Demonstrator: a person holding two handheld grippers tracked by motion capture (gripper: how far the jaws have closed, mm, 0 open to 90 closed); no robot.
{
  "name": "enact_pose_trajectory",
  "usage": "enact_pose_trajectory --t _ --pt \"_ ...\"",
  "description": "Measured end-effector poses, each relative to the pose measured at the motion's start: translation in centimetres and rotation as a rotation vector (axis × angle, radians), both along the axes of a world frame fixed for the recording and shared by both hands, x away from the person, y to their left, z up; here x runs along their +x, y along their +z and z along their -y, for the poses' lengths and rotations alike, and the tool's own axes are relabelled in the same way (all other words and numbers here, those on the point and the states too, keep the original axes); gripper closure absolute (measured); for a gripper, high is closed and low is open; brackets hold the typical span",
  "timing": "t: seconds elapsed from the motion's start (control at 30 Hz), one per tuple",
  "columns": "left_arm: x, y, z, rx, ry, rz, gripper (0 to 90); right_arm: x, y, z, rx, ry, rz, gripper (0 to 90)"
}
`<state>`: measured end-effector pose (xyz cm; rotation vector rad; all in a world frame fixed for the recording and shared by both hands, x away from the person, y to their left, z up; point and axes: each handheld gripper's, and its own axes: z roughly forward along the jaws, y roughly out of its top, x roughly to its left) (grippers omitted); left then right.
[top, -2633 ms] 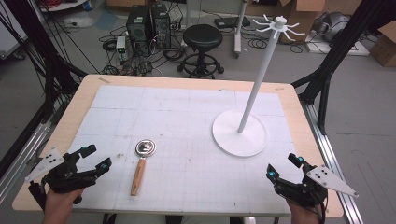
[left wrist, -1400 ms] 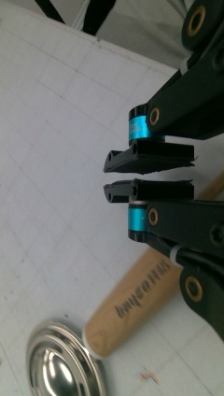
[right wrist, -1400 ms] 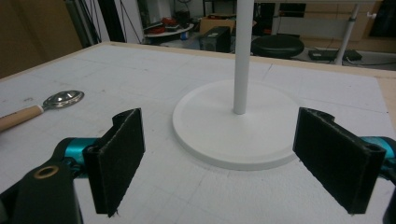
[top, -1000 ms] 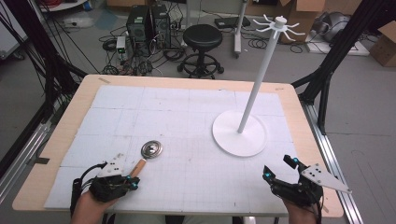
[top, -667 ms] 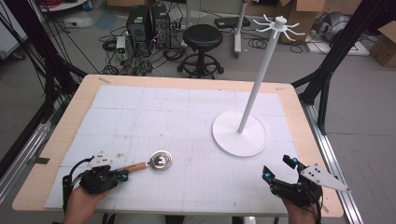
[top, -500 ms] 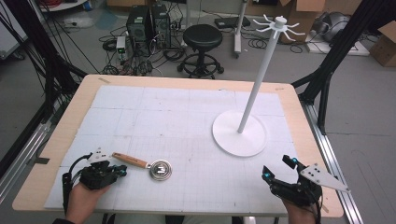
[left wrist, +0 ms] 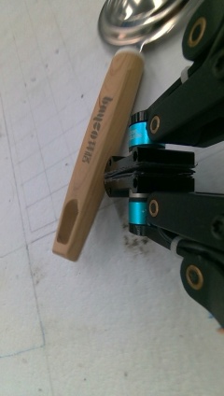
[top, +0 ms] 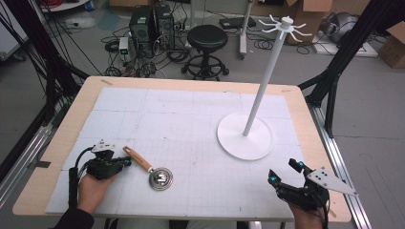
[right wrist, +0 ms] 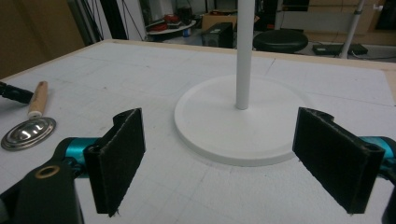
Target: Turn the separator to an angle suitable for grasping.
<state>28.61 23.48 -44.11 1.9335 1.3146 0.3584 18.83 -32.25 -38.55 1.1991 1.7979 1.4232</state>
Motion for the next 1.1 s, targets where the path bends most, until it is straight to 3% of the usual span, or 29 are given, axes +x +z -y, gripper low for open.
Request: enact_pose_trajectory --t 0.17,0.4,0.47,0.9,1.03,1.1 --pt "1.3 0.2 1.2 -0.028 0.012 -0.002 87.8 0.0 0.0 0.2 0.007 -0.004 -0.002 15.6" --pt "2.3 0.3 4.4 0.008 -0.044 -0.018 87.6 -0.1 0.0 0.1 0.011 0.002 0.003 15.6" --pt "2.5 0.4 4.8 0.0 -0.044 -0.015 87.5 -0.1 0.1 0.1 0.012 0.003 0.004 15.6" --pt "2.4 0.7 7.0 0.023 -0.129 -0.013 87.2 -0.1 0.1 0.2 0.015 0.006 0.002 15.6" --pt "2.3 0.9 6.7 0.03 -0.129 0.005 85.0 -0.1 0.1 0.3 0.015 0.006 0.006 15.6" --pt "2.0 1.3 6.3 0.029 -0.14 0.033 82.4 -0.2 0.1 0.3 0.017 0.005 0.006 15.6"
